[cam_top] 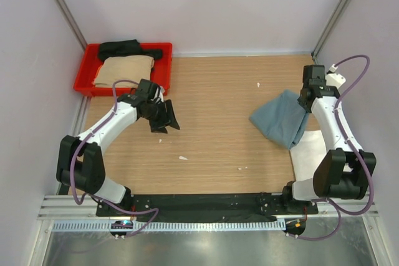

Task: Fold and stack the t-shirts
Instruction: Neatly place the folded tshirt to the corner

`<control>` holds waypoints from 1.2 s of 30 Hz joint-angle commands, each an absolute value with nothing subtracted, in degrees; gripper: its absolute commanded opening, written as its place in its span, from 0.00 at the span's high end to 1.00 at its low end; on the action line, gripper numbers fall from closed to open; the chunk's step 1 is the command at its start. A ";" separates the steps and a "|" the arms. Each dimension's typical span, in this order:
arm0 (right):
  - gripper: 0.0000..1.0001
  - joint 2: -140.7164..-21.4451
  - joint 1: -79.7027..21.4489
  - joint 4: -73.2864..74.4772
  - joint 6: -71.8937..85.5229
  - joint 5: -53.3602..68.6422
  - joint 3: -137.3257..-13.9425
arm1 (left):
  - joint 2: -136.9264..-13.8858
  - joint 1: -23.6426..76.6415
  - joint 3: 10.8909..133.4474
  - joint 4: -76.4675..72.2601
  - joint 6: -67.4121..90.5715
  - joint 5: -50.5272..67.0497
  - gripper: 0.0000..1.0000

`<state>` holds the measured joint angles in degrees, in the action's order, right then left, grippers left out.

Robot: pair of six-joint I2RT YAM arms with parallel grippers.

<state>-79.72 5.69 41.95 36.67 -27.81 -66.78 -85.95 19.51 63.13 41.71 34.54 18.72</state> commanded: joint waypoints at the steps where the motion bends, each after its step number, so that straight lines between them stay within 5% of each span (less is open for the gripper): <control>1: 0.98 -76.47 7.82 45.43 35.07 -32.43 -72.07 | -83.85 19.51 63.10 38.85 34.89 21.62 0.42; 36: 0.98 -66.18 22.75 55.72 32.17 -32.44 -73.83 | -86.48 19.51 62.58 35.42 34.54 30.06 0.42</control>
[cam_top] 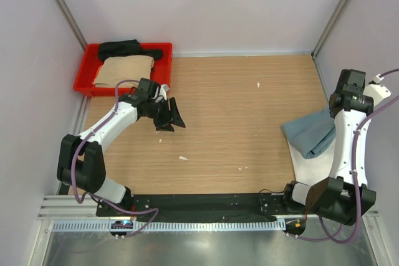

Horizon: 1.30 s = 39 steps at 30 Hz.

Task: Fold and stack the t-shirts
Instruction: Neatly place the folded tshirt to the corner

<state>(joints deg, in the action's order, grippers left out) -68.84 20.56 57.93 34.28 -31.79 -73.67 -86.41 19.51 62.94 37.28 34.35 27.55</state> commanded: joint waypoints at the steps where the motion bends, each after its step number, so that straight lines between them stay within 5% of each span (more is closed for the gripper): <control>1: 0.98 -66.09 23.37 55.90 31.91 -32.17 -73.22 | -86.66 19.51 62.49 35.07 34.72 30.23 0.43; 19: 0.98 -59.41 26.72 57.57 29.97 -37.35 -61.80 | -86.66 19.51 61.96 34.80 35.16 31.99 0.42; 33: 0.98 -66.44 31.37 60.03 34.79 -40.86 -61.88 | -85.78 19.51 61.08 33.75 35.59 32.78 0.42; 34: 0.94 -66.97 32.68 61.25 35.76 -41.04 -61.96 | -85.87 19.51 60.74 33.58 35.68 33.22 0.42; 37: 0.48 -67.24 35.24 64.59 40.16 -43.23 -62.57 | -85.87 19.51 60.64 33.13 35.95 33.57 0.42; 39: 0.36 -65.75 36.21 66.18 40.17 -45.17 -63.98 | -85.43 19.51 61.00 33.48 35.77 33.66 0.42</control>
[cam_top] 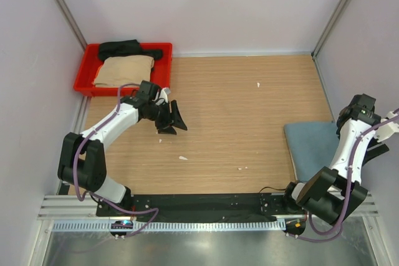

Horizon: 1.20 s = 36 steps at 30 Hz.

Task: Fold and stack the t-shirts
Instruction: Neatly place the folded tshirt to the corner, then reset both grippers

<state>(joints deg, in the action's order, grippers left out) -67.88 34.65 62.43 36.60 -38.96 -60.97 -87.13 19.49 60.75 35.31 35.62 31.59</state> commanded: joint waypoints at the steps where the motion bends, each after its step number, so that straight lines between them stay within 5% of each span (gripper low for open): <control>1: 0.26 -65.57 36.65 66.44 40.08 -44.39 -65.64 | -85.26 19.51 61.00 33.66 35.60 33.58 0.42; 2: 0.01 -65.48 37.00 66.71 39.90 -43.60 -66.44 | -84.99 19.51 60.82 33.75 35.60 33.23 0.42; 12: 0.00 -63.72 29.99 60.04 34.38 -27.27 -67.94 | -85.34 19.51 59.76 32.70 35.68 33.14 0.42; 24: 0.00 -66.27 -14.45 42.39 43.23 -14.96 -62.24 | -81.13 19.42 58.63 34.98 34.88 29.88 0.42; 30: 0.00 -63.56 -32.75 23.58 54.39 -10.29 -45.49 | -70.61 19.51 48.80 26.82 42.87 32.60 0.40; 36: 0.00 -50.12 -37.09 10.29 60.91 -9.14 -26.76 | -56.89 19.77 30.44 11.18 53.86 36.91 0.38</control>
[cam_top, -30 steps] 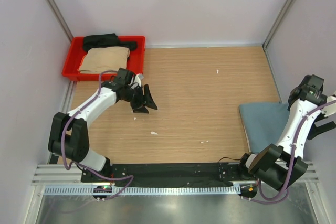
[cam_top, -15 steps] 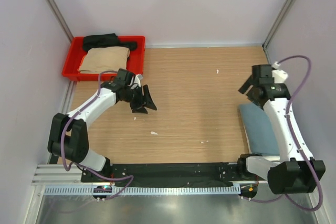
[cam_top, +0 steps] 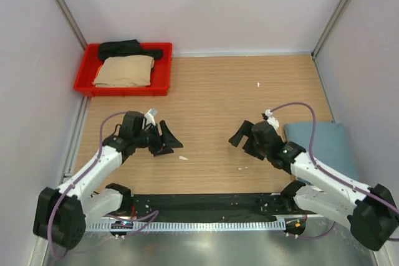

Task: Fold and stack the t-shirts
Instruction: Reset both grippers

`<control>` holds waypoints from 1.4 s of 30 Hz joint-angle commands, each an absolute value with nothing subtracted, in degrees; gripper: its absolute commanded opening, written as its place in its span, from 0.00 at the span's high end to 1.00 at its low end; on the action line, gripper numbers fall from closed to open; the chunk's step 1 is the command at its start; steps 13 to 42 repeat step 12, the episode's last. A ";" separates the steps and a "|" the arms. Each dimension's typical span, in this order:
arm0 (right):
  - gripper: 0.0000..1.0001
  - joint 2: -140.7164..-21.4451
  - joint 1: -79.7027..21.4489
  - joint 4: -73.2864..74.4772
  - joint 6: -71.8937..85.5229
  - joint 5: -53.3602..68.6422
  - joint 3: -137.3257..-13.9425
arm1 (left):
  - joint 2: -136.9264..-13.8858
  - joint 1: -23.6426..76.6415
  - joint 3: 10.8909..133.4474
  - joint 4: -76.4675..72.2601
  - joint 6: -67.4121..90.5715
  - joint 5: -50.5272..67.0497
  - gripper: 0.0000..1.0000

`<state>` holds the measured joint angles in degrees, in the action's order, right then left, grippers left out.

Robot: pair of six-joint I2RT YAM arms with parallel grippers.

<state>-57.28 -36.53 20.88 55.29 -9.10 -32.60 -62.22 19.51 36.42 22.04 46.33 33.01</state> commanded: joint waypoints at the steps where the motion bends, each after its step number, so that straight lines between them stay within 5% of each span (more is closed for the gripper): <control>1: 0.00 -48.10 -37.09 8.89 61.17 -8.97 -24.89 | -52.25 19.78 26.06 9.25 56.23 37.26 0.38; 12: 0.00 -33.23 -37.18 -13.25 66.71 3.06 1.47 | -16.68 19.78 -3.91 -21.60 84.15 39.81 0.34; 42: 0.00 -33.23 -37.18 -13.25 66.71 3.06 1.47 | -16.68 19.78 -3.91 -21.60 84.15 39.81 0.34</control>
